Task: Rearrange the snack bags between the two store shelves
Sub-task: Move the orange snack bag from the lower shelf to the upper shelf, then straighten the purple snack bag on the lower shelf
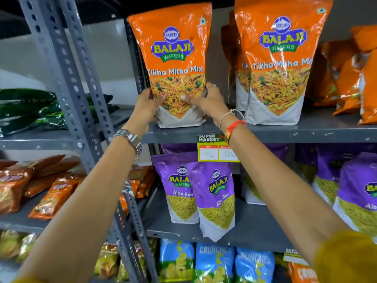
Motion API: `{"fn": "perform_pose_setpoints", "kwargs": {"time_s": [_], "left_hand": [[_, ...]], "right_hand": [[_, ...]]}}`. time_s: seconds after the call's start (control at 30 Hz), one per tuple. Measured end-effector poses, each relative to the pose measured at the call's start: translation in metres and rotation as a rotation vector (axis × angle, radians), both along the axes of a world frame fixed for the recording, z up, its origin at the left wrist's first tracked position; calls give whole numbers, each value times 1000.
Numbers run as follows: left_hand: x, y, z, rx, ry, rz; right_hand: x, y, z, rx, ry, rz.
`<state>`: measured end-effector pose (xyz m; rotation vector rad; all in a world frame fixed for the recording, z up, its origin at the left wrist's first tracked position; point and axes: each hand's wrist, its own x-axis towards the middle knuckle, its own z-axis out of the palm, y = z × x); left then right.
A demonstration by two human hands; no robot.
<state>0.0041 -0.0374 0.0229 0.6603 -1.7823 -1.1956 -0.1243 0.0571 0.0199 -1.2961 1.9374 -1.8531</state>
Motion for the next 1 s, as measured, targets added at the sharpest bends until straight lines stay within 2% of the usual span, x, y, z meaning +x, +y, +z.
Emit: {"fn": "perform_pose_setpoints", "kwargs": {"time_s": [0.1,0.17,0.23,0.3,0.37,0.43,0.57,0.73,0.83,0.9,1.0], "left_hand": [[2,3,-2,-24,25,85],[6,7,-12,-86,97,194],[13,16,-32,-135,249,277],[18,28,-64,-155,414,303],[17,45,-102,-122,508,279],[9,60,-141,-1,542,262],[-16,79,-226,326,437,319],[-43,100,-302,591,189,168],[-57,91,-347,838,92,41],[-61,94,-350,946,68,-16],[-63,113,-324,880,82,41]], "right_hand": [[5,12,-1,-26,47,-34],[5,30,-9,-176,110,-124],[2,55,-27,-364,174,-221],[-5,82,-57,-522,148,-308],[-15,103,-101,-577,43,-413],[-28,114,-151,-519,-60,-493],[-48,116,-238,-261,-306,-470],[-54,94,-287,175,-554,-233],[-59,80,-295,362,-576,-81],[-60,76,-297,416,-593,26],[-63,71,-298,490,-622,103]]}}
